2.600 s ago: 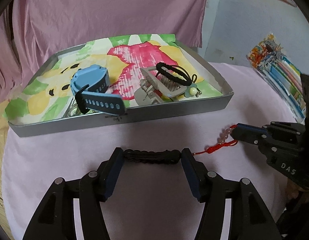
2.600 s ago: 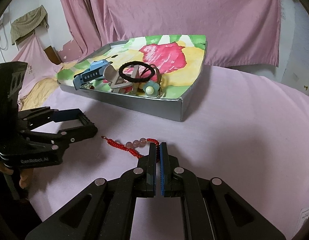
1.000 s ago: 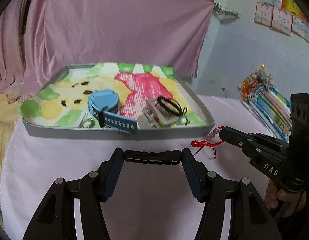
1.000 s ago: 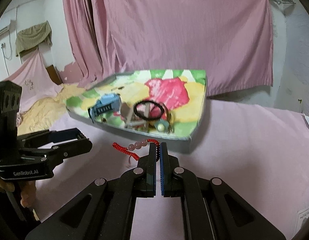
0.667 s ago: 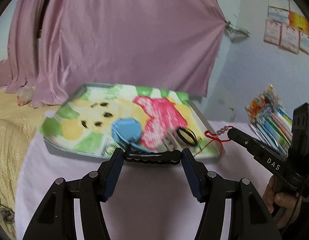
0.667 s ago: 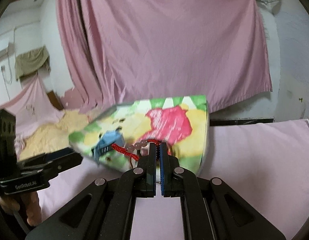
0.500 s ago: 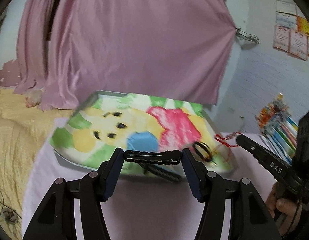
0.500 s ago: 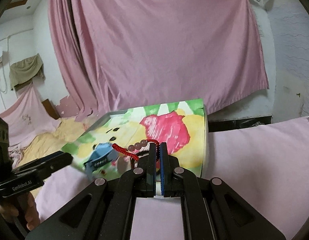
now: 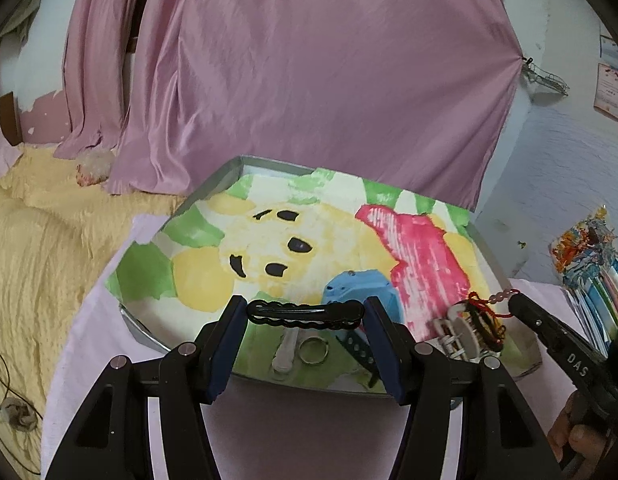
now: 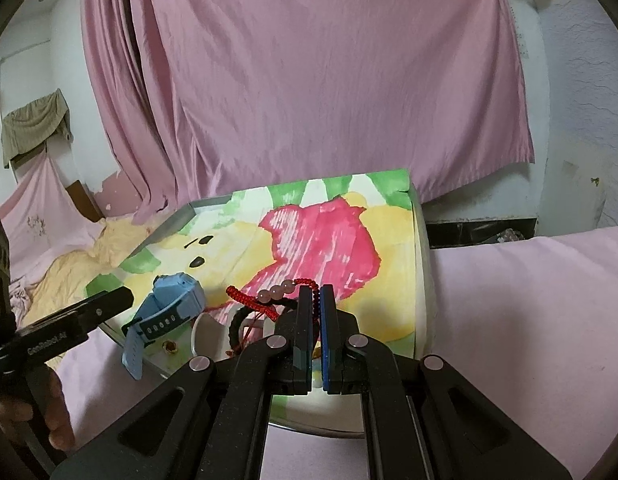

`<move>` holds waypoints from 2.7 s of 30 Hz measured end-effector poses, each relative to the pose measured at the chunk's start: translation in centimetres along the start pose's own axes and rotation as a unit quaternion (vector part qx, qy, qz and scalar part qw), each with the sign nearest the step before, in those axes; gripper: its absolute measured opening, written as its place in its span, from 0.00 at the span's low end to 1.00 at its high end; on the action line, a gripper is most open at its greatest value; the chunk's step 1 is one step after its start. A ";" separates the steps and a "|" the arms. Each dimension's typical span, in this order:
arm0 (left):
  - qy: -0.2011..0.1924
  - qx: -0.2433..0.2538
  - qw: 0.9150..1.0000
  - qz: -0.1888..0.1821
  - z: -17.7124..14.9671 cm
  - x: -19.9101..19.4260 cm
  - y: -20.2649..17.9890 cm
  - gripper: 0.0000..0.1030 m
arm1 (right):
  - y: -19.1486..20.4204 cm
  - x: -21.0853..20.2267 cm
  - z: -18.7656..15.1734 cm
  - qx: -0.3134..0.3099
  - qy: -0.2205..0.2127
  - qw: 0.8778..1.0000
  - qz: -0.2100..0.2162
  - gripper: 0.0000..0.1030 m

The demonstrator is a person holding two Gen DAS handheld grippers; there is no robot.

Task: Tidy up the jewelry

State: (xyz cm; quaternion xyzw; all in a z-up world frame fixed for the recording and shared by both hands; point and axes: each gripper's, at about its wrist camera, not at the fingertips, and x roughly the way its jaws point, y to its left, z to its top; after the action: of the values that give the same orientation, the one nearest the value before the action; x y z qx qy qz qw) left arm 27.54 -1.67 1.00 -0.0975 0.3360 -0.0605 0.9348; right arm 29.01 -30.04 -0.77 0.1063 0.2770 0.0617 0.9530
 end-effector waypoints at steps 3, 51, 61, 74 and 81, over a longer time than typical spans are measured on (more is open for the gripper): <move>0.004 0.001 1.000 0.002 -0.2 0.4 0.0 0.55 | 0.1 0.2 0.1 -0.002 0.004 1.000 0.002 0.03; -0.077 0.006 0.997 -0.009 -0.8 -3.2 -0.3 0.94 | 0.2 -2.6 -0.2 -0.011 -0.061 0.998 -0.019 0.89; -0.136 0.002 0.991 -0.006 -2.0 -7.0 -0.2 0.99 | 0.6 -6.7 -0.9 -0.020 -0.127 0.991 -0.031 0.98; -0.165 0.022 0.986 0.010 -4.8 -12.6 -0.4 0.99 | 2.5 -13.4 -3.5 -0.058 -0.166 0.983 -0.042 0.98; -0.173 0.030 0.984 0.016 -7.6 -15.8 -0.1 0.99 | 3.4 -16.7 -5.9 -0.063 -0.170 0.983 -0.037 0.98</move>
State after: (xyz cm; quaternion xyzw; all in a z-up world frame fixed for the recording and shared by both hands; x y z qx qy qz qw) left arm 10.51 0.00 5.03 -0.0728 0.1684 -0.0384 0.9823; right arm 11.64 -28.64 3.75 0.0445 0.1098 0.0251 0.9926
